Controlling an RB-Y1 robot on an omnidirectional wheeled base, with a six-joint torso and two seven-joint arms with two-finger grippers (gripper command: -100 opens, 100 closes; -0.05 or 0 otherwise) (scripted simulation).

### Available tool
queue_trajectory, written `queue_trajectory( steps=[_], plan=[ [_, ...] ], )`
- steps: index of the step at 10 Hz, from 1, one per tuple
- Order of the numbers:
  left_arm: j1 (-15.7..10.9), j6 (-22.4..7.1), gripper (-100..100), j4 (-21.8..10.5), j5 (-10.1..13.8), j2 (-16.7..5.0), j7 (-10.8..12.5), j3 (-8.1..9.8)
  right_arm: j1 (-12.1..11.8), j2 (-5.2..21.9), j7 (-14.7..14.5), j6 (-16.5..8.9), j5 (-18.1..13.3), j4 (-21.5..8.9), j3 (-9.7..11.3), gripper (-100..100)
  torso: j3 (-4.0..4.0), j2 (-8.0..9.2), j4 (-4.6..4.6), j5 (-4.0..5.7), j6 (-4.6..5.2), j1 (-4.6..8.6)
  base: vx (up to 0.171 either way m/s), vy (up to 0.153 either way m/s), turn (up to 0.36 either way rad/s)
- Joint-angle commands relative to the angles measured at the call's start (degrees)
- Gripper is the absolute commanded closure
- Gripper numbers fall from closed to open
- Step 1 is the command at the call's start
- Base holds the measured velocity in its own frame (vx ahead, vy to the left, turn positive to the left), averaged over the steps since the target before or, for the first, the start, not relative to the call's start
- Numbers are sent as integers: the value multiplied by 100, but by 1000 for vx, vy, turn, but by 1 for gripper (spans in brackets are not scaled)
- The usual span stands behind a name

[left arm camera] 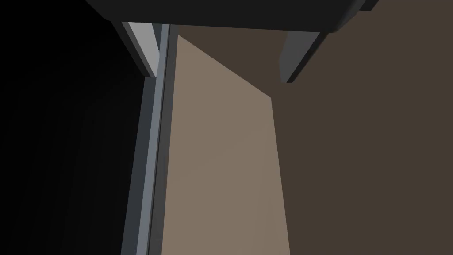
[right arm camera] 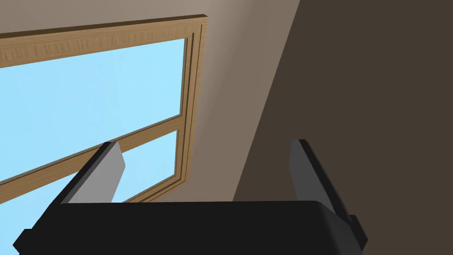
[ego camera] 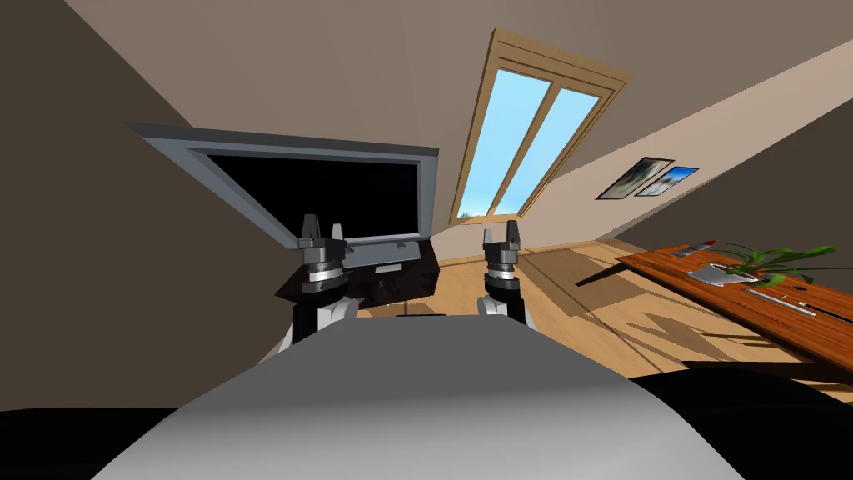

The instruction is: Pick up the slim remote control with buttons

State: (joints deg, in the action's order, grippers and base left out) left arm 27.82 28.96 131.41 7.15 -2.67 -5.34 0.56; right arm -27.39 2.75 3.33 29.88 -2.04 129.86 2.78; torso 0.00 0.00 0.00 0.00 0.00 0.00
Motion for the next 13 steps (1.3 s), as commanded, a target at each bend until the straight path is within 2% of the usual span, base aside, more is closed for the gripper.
queue_trajectory(
  steps=[1, 4, 7, 8, 9, 10, 11, 12, 13],
  plan=[
    [-107, -181, -100, -123, 34, -173, 37, -3, 0, 0, 0, 0, 0, 0, 0, 0, 0, 0, 0, 0, 0, 0, -9, 9, -48],
    [-366, -605, -100, -408, 121, -365, 128, -18, 0, 0, 0, 0, 0, 0, 0, 0, -4, 8, -1, -2, 1, -8, -27, 19, -53],
    [-744, -1129, -100, -816, 255, -487, 263, -46, 1, 0, 0, 0, 0, 0, 0, 0, -6, 11, -2, -2, 1, -8, -41, 22, -75],
    [-744, -1205, -100, -816, 255, -487, 263, -46, 1, 0, 0, 0, 0, 0, 0, 0, -8, 15, -3, -3, 1, -12, -36, 25, -22],
    [-891, -1412, -100, -974, 308, -517, 315, -58, 0, 0, 0, 0, 0, 0, 0, 0, -7, 12, -3, -3, -1, -10, -30, 12, -57],
    [-891, -1436, -100, -974, 308, -517, 315, -58, 1, 0, 0, 0, 0, 0, 0, 0, -6, 10, -2, -2, 1, -7, -22, 11, -23],
    [-1047, -1654, -100, -1144, 364, -543, 371, -69, 0, 0, 0, 0, 0, 0, 0, 0, -5, 8, -2, -1, -1, -5, -29, 15, -51],
    [-1047, -1681, -100, -1144, 364, -543, 371, -69, 0, 0, 0, 0, 0, 0, 0, 0, -5, 9, -2, -1, 0, -6, -25, 14, -34],
    [-1211, -1918, -100, -1323, 422, -568, 429, -80, 0, 0, 0, 0, 0, 0, 0, 0, -5, 8, -2, -1, -1, -6, -28, 11, -58]
  ],
)
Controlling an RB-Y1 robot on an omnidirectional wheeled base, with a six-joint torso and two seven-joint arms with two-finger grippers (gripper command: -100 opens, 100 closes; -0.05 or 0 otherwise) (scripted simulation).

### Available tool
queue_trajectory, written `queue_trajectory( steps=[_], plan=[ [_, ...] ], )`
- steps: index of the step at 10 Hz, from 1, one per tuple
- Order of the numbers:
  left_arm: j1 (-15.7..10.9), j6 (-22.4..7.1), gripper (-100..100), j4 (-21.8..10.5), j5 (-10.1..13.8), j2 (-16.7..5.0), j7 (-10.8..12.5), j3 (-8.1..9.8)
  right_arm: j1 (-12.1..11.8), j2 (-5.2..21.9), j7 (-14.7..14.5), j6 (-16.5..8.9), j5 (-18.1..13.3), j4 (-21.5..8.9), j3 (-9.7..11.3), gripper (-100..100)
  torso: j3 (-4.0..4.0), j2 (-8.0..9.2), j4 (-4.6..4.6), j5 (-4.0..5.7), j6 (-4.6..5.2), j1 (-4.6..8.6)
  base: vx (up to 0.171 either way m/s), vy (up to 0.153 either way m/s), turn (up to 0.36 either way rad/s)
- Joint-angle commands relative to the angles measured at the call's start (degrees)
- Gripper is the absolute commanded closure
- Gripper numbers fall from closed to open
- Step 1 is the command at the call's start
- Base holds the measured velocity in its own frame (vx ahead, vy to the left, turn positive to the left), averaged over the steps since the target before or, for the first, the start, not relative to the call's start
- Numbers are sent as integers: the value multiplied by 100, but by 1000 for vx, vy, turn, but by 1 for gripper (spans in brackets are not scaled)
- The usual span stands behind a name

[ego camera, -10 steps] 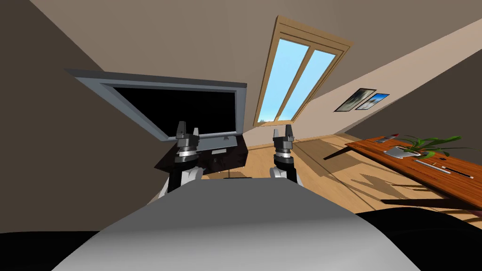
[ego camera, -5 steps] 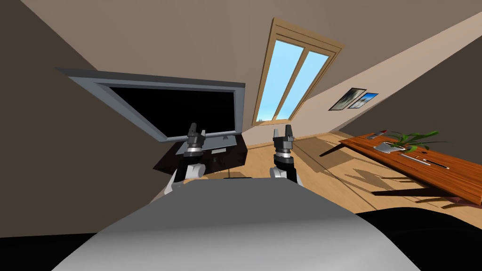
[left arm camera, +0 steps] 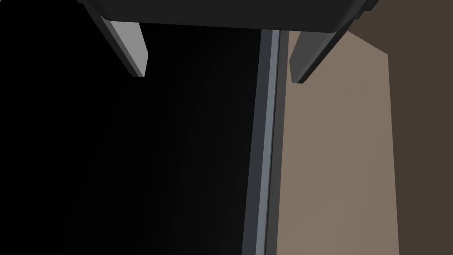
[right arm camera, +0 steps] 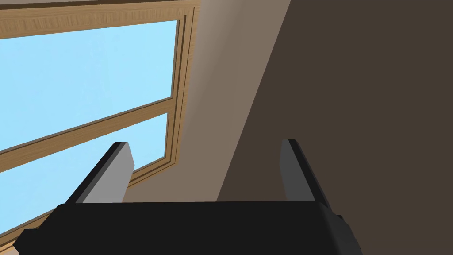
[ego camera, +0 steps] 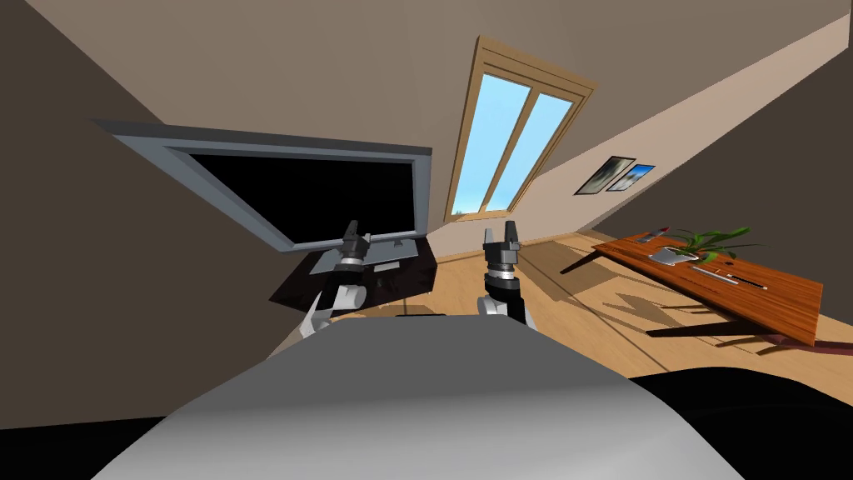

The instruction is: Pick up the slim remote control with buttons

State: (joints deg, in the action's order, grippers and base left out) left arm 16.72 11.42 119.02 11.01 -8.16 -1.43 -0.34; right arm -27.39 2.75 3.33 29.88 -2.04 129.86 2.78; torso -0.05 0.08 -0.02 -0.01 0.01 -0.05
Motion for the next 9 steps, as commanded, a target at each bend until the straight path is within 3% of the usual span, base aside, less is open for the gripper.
queue_trajectory(
  steps=[1, 3, 4, 5, 6, 7, 8, 9],
  plan=[
    [-101, -184, -100, -83, 36, -20, 38, 11, 0, 0, 0, 0, 0, 0, 0, 0, 0, 0, 0, 0, 0, 0, -26, 13, -34],
    [-444, -589, -100, -434, 153, -66, 158, -4, 0, 0, 0, 0, 0, 0, 0, 0, 0, 0, 0, 0, -1, -3, -35, 23, -78],
    [-444, -725, -100, -469, 153, -66, 158, -4, 0, 0, 0, 0, 0, 0, 0, 0, -1, 3, -1, -1, 0, -6, -38, 19, -50],
    [-622, -959, -100, -671, 210, -87, 218, -7, 0, 0, 0, 0, 0, 0, 0, 0, -2, 4, -1, -1, -2, -3, -36, 14, -52],
    [-622, -1007, -100, -676, 210, -87, 218, -7, 0, 0, 0, 0, 0, 0, 0, 0, -2, 3, -1, 0, -1, -1, -25, 13, -43],
    [-802, -1265, -100, -888, 265, -108, 279, -6, 0, 0, 0, 0, 0, 0, 0, 0, -1, 1, 0, 0, -2, -1, -24, 19, -77],
    [-802, -1296, -100, -893, 265, -108, 279, -6, 0, 0, 0, 0, 0, 0, 0, 0, 1, -2, 0, -1, -1, -3, -18, 17, -42],
    [-983, -1470, -100, -1121, 315, -128, 338, 1, -1, 0, 0, 0, 0, 0, 0, 0, 1, -3, 0, 0, -3, -2, -21, 17, -71]
  ],
)
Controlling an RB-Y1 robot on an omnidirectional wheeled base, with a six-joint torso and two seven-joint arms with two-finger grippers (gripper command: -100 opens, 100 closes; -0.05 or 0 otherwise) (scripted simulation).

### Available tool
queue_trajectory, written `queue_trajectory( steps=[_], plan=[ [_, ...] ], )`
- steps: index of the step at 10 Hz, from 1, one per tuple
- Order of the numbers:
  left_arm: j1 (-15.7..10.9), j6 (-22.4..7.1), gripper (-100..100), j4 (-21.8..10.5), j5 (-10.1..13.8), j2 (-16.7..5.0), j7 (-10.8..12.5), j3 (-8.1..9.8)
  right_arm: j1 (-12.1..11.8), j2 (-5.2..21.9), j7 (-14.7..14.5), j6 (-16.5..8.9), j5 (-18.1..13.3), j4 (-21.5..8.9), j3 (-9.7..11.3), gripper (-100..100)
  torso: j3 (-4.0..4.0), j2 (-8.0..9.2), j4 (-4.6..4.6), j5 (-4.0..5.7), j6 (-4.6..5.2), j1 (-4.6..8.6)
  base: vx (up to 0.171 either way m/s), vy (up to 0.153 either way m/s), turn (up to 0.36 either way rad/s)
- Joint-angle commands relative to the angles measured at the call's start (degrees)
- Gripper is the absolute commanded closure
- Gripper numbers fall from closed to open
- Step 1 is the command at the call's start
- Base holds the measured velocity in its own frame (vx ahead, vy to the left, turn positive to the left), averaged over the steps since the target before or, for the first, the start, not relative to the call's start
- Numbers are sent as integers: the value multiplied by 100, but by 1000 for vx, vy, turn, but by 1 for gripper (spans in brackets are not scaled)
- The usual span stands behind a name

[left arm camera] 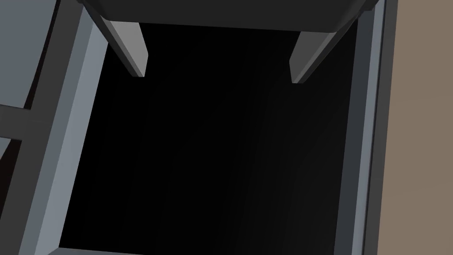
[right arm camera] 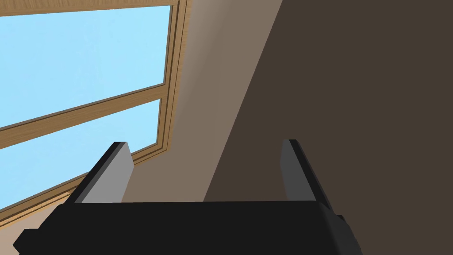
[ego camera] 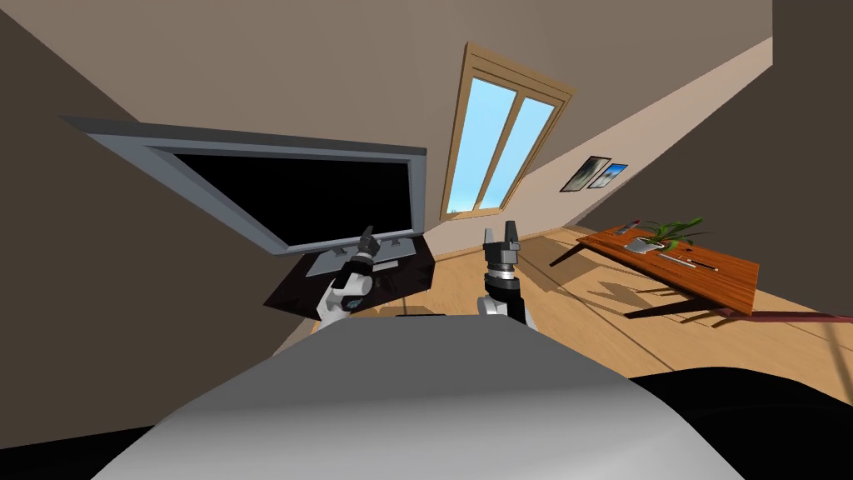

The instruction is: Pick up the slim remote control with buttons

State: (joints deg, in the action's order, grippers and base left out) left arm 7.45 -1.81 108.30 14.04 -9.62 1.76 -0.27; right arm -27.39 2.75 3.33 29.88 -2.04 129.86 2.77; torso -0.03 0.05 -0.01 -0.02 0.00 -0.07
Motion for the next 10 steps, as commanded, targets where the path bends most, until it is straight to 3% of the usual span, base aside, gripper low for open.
queue_trajectory(
  steps=[1, 4, 5, 6, 9, 10],
  plan=[
    [-56, -267, -100, -49, 12, 18, 19, -6, 0, 0, 0, 0, 0, 0, 0, 0, 0, 0, 0, 0, 0, 0, -16, 14, -43],
    [-419, -729, -100, -542, 98, -24, 133, 28, 0, 0, 0, 0, 0, 0, 0, 0, 1, -2, 0, 0, -3, 1, -12, 14, -64],
    [-419, -874, -100, -542, 98, -24, 133, 28, 0, 0, 0, 0, 0, 0, 0, 0, 2, -4, 1, 0, 0, -1, -7, 18, -50],
    [-598, -1031, -100, -807, 131, -47, 187, 56, -1, 0, 0, 0, 0, 0, 0, 0, 2, -4, 1, 0, -3, 0, -5, 20, -84],
    [-774, -1502, -100, -1085, 158, -72, 239, 92, 0, 0, 0, 0, 0, 0, 0, 0, 4, -7, 2, 0, -1, -1, -4, 16, -61],
    [-947, -1659, -100, -1372, 178, -101, 287, 136, -1, 0, 0, 0, 0, 0, 0, 0, 3, -6, 1, 0, -4, 0, -1, 19, -91]
  ],
)
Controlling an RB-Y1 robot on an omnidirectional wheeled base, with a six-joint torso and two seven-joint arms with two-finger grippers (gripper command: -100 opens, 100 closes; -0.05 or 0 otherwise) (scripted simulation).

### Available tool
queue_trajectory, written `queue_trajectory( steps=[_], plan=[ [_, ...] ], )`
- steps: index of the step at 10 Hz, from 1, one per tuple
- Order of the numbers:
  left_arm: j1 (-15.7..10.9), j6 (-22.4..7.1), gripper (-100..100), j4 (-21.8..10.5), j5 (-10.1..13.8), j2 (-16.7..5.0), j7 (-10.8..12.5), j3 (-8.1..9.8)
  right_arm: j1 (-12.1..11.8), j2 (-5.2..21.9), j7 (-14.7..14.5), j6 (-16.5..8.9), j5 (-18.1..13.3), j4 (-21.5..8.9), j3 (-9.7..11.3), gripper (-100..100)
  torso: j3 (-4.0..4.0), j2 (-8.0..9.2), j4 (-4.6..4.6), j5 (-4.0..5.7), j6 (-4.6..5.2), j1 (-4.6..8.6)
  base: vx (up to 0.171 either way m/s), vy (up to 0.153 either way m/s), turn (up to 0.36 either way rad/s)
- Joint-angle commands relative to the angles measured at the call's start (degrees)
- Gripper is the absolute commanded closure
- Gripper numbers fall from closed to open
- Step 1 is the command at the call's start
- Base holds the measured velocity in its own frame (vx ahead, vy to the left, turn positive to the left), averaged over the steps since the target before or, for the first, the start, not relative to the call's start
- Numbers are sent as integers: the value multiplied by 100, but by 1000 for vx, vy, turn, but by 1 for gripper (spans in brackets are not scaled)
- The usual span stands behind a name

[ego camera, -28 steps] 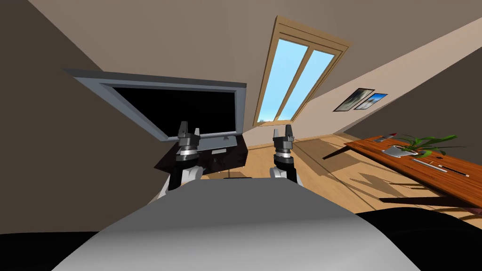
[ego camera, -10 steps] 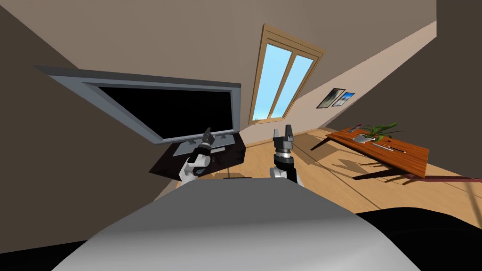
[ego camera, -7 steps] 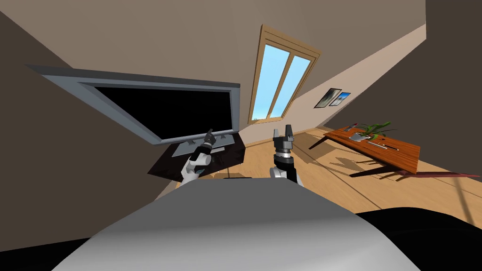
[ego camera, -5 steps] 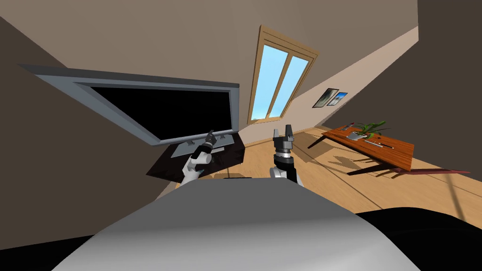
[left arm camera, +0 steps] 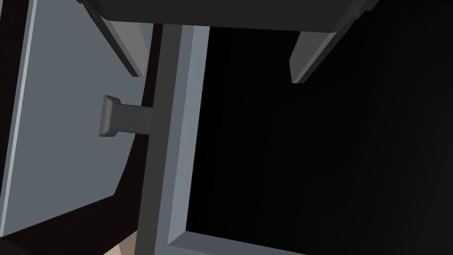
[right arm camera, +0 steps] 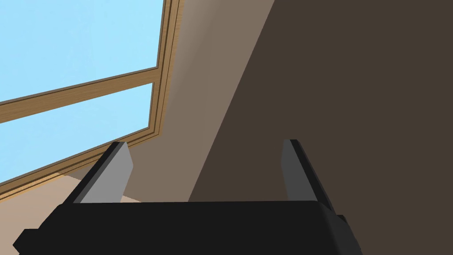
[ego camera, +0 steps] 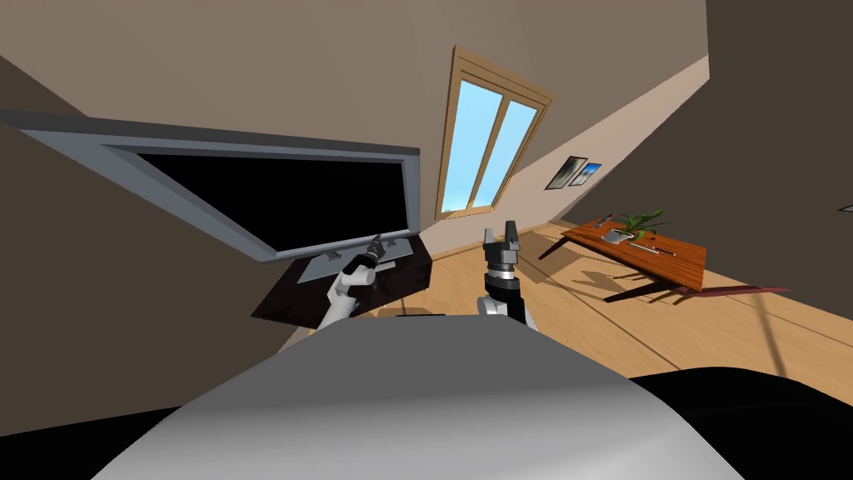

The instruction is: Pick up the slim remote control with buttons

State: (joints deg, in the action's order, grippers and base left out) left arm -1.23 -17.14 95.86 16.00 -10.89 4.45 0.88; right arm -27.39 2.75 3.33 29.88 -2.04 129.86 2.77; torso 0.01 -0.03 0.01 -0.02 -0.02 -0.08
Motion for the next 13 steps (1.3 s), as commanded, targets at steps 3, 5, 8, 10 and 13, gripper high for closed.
queue_trajectory(
  steps=[3, 5, 8, 10, 13],
  plan=[
    [-248, -574, -100, -429, -6, -5, 63, 74, 0, 0, 0, 0, 0, 0, 0, 0, 2, -3, 1, 0, 0, 2, 6, 17, -67],
    [-413, -935, -100, -737, -2, -38, 105, 134, 0, 0, 0, 0, 0, 0, 0, 0, 2, -5, 1, 0, -1, 1, 12, 18, -69],
    [-573, -1258, -100, -1053, -5, -73, 143, 201, -1, 0, 0, 0, 0, 0, 0, 0, 4, -7, 2, 0, -2, 0, 13, 17, -50],
    [-728, -1579, -100, -1374, -14, -108, 179, 275, 0, 0, 0, 0, 0, 0, 0, 0, 3, -6, 1, 1, -1, 5, 16, 12, -76],
    [-1020, -2080, -100, -1896, -52, -179, 239, 440, -1, 0, 0, 0, 0, 0, 0, 0, 6, -11, 3, -1, -3, -1, 30, 26, -82]
  ],
)
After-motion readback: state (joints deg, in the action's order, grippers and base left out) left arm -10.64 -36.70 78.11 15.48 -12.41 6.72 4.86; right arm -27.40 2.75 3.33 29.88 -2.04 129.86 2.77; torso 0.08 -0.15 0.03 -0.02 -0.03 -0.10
